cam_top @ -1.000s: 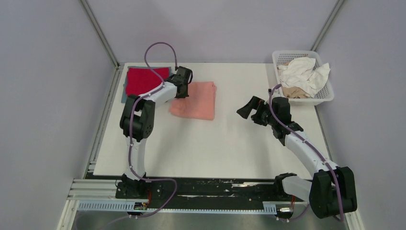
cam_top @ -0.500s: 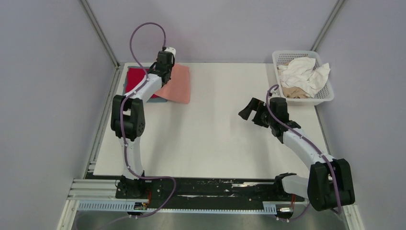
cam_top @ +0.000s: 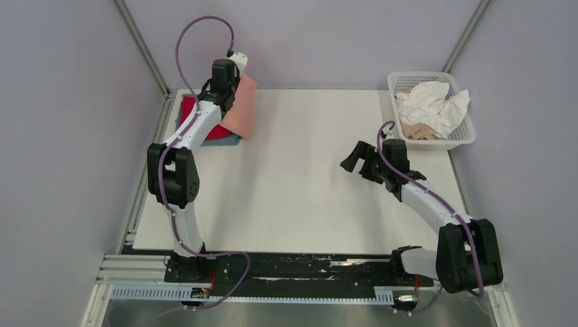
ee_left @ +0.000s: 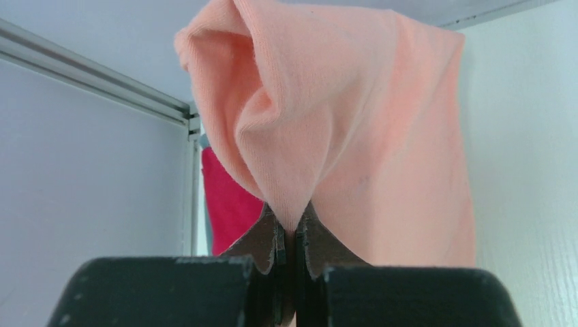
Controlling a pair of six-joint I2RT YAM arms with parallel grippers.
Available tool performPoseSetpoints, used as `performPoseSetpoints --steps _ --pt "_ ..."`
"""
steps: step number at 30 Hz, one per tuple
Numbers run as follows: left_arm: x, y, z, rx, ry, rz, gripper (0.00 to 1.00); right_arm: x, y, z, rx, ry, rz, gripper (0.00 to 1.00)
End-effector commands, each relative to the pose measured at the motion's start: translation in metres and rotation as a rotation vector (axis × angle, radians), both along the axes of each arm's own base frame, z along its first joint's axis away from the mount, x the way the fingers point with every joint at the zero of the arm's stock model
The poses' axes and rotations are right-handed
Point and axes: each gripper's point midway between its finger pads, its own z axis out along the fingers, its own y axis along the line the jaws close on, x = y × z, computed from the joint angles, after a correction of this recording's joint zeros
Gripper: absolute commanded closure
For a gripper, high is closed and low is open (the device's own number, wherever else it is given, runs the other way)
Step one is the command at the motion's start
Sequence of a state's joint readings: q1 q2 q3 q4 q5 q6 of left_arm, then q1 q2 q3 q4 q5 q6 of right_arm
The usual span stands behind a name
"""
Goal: Fold and stack the t-shirts
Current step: Put the neatly folded tshirt into the corner of the board with the left arm
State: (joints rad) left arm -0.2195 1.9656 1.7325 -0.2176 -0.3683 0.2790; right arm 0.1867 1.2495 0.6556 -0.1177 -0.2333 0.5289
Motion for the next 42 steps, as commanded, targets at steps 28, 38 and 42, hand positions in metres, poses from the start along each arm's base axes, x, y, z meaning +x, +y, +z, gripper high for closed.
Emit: performPoseSetpoints --steps 28,38,42 --pt "-0.003 0.028 0.073 -0.183 -0.162 0.008 1.00 0.014 -0.005 -0.002 -0.027 0.026 -0.030 0.00" --pt "0.024 0.055 0.022 -0.275 -0.045 0.032 1.00 0.015 -0.011 0.001 -0.055 0.021 -0.054 0.00" --pt "0.029 0.069 0.005 -0.273 -0.014 0.070 1.00 0.016 -0.011 -0.002 -0.056 0.031 -0.056 0.00"
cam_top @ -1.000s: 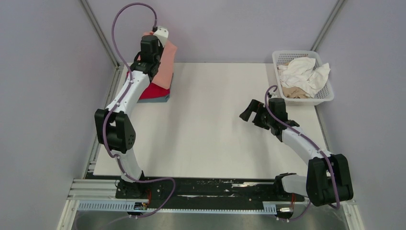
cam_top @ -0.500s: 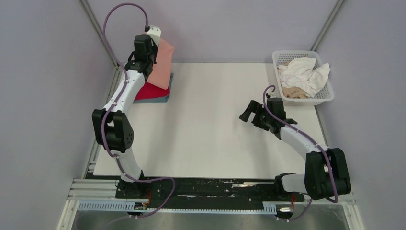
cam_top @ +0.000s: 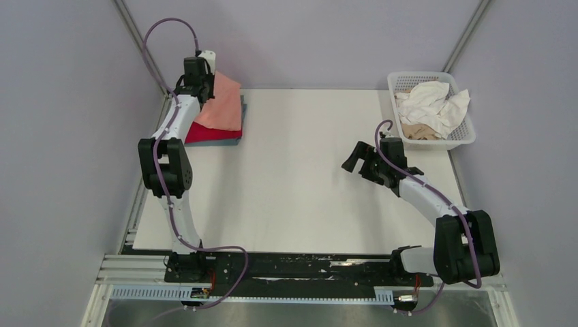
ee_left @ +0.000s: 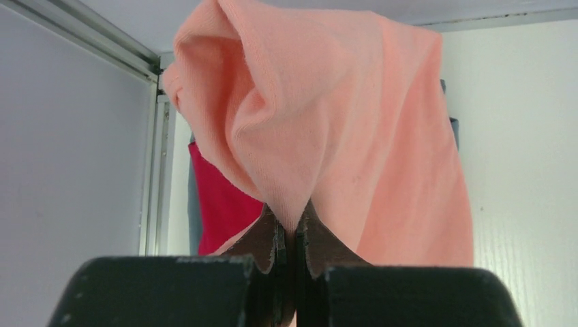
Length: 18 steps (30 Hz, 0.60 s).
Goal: Fold and stack the t-shirts
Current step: Put the neatly folded tshirt into the corner of the board with the left arm
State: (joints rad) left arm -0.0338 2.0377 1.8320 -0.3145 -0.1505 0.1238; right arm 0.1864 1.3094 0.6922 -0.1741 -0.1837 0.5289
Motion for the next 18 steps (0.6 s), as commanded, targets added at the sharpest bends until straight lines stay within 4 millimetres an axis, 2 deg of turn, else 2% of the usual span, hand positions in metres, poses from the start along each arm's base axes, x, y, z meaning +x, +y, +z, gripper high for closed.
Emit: performPoseSetpoints --steps 1,3,5,8,10,11,12,13,14,15,18 --pt "0.016 0.010 0.022 -0.040 -0.062 0.024 1.00 0.014 -0.003 0.013 -0.011 -0.038 -0.015 0.00" --pt "0.018 0.012 0.012 -0.046 -0.036 0.035 1.00 0.014 -0.002 0.012 -0.008 -0.032 -0.011 0.00" --pt "0.020 0.028 0.003 -0.055 -0.011 0.075 0.98 0.015 0.000 0.010 -0.005 -0.026 -0.005 0.00" --pt "0.019 0.039 -0.006 -0.083 0.020 0.117 0.95 0.015 0.000 0.008 -0.005 -0.018 -0.004 0.00" --pt "0.016 0.048 -0.013 -0.099 0.033 0.144 0.86 0.016 0.000 0.008 -0.005 -0.017 -0.006 0.00" --pt "0.015 0.055 -0.013 -0.099 0.034 0.159 0.66 0.016 0.000 0.008 -0.005 -0.015 -0.006 0.00" --pt "0.014 0.058 -0.013 -0.118 0.027 0.184 0.51 0.016 0.000 0.008 -0.006 -0.016 -0.004 0.00" --pt "0.013 0.065 -0.011 -0.119 0.018 0.207 0.22 0.017 0.000 0.008 -0.007 -0.015 -0.003 0.00" --pt "0.010 0.069 -0.007 -0.128 0.008 0.224 0.11 0.017 0.001 0.008 -0.005 -0.014 -0.003 0.00" --pt "0.009 0.073 -0.003 -0.126 -0.002 0.242 0.03 0.017 0.001 0.008 -0.003 -0.015 0.001 0.00" --pt "0.004 0.077 0.020 -0.140 -0.048 0.271 0.00 0.017 -0.001 0.013 -0.010 -0.032 -0.010 0.00"
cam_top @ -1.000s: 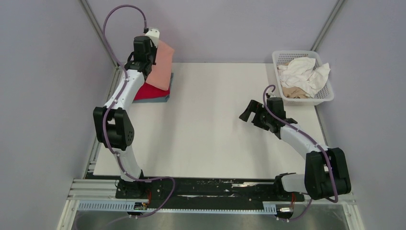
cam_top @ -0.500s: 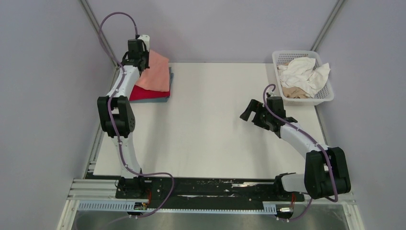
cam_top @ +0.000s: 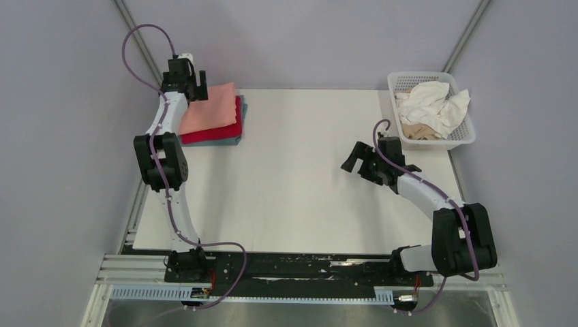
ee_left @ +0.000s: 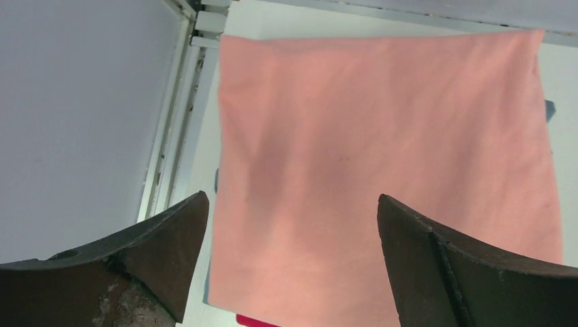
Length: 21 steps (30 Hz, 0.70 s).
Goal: Fold and stack the t-shirts
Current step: Put the neatly folded tshirt into the corner of the board with the left arm, then reset both arms
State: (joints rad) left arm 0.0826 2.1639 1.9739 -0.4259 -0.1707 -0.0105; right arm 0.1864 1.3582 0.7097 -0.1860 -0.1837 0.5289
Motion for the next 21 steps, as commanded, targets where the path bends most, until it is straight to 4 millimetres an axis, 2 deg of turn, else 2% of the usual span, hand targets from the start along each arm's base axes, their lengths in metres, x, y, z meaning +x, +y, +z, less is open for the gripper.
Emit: performPoseSetpoints --steps 1,5,9,10,11,12,13,14,15,16,17,18,19,20,21 --pt "-0.005 0.011 0.057 -0.026 -0.129 0.080 0.00 0.016 -0.003 0.026 -0.004 -0.084 -0.015 0.00" --pt "-0.015 0.008 0.084 -0.073 -0.199 0.113 0.00 0.013 -0.008 0.040 -0.013 -0.134 -0.036 0.00" --pt "-0.035 -0.019 0.116 -0.204 -0.285 0.048 0.00 0.008 -0.017 0.060 -0.027 -0.209 -0.073 0.00" --pt "-0.048 -0.031 0.122 -0.260 -0.301 0.021 0.00 0.006 -0.019 0.065 -0.029 -0.230 -0.083 0.00" --pt "-0.055 -0.037 0.115 -0.303 -0.308 0.021 0.00 0.004 -0.021 0.069 -0.029 -0.247 -0.093 0.00" --pt "-0.071 -0.048 0.140 -0.343 -0.361 -0.017 0.00 -0.001 -0.022 0.075 -0.024 -0.269 -0.100 0.00" --pt "-0.091 -0.055 0.150 -0.392 -0.398 -0.017 0.00 -0.005 -0.024 0.077 -0.023 -0.283 -0.107 0.00" --pt "-0.102 -0.065 0.150 -0.427 -0.403 -0.037 0.00 -0.008 -0.026 0.078 -0.020 -0.293 -0.116 0.00" --pt "-0.126 -0.077 0.147 -0.473 -0.417 -0.045 0.00 -0.013 -0.028 0.079 -0.015 -0.303 -0.126 0.00" --pt "-0.136 -0.085 0.150 -0.495 -0.448 -0.062 0.00 -0.017 -0.029 0.080 -0.010 -0.314 -0.134 0.00" --pt "-0.163 -0.101 0.136 -0.531 -0.441 -0.079 0.00 -0.021 -0.030 0.080 -0.005 -0.322 -0.143 0.00" --pt "-0.172 -0.107 0.137 -0.542 -0.474 -0.102 0.00 -0.025 -0.032 0.079 0.000 -0.330 -0.153 0.00" --pt "-0.198 -0.131 0.116 -0.566 -0.442 -0.151 0.00 -0.029 -0.034 0.079 0.002 -0.337 -0.162 0.00" --pt "-0.208 -0.142 0.111 -0.578 -0.450 -0.190 0.00 -0.032 -0.036 0.078 0.004 -0.343 -0.174 0.00" --pt "-0.230 -0.156 0.091 -0.593 -0.422 -0.227 0.00 -0.035 -0.038 0.077 0.005 -0.349 -0.184 0.00"
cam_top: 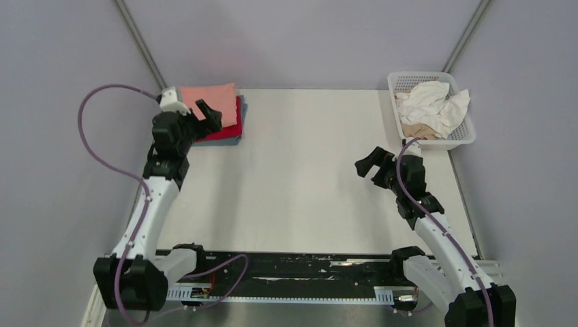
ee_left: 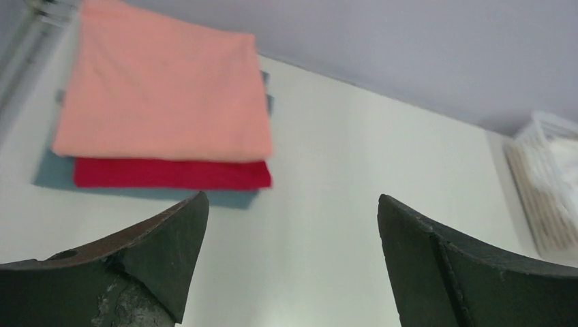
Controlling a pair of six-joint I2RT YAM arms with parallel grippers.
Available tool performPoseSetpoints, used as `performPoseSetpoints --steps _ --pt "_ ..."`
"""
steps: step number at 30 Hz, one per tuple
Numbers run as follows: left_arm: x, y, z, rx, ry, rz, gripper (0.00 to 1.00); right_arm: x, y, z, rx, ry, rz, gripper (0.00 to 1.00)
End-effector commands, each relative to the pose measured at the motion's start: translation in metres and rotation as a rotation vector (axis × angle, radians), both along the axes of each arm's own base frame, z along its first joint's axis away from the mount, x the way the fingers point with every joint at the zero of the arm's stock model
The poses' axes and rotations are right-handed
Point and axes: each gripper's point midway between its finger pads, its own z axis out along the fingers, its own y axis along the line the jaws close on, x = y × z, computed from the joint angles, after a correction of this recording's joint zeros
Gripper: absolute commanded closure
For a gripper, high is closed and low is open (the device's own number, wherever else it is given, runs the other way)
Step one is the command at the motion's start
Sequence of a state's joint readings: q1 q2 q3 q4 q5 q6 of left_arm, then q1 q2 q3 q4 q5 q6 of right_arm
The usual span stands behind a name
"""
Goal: Fold and stack the t-shirts
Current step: Reset both arms
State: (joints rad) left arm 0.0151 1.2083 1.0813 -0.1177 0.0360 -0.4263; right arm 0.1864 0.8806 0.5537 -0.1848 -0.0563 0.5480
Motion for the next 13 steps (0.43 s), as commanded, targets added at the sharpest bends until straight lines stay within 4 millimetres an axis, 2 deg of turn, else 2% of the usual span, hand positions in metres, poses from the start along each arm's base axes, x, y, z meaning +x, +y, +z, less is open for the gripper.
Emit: performPoseSetpoints --steps 1,2,4,6,9,13 --pt "-0.057 -0.067 -0.042 -0.120 -0.031 -0.193 0.00 -0.010 -0.012 -0.001 0.021 -0.033 -0.074 0.00" --pt "-0.075 -0.077 -0.065 -0.124 0.000 -0.224 0.00 -0.013 -0.012 -0.003 0.028 -0.036 -0.076 0.00" --pt "-0.097 -0.084 -0.090 -0.140 0.032 -0.261 0.00 -0.016 -0.018 -0.006 0.038 -0.040 -0.122 0.00" --pt "-0.112 -0.081 -0.106 -0.154 0.055 -0.249 0.00 -0.017 -0.024 -0.009 0.044 -0.046 -0.164 0.00" --pt "-0.123 -0.076 -0.110 -0.151 0.031 -0.237 0.00 -0.020 -0.027 -0.011 0.021 -0.056 -0.162 0.00" --pt "-0.129 -0.076 -0.101 -0.136 -0.018 -0.250 0.00 -0.023 -0.025 -0.003 0.019 -0.092 -0.138 0.00"
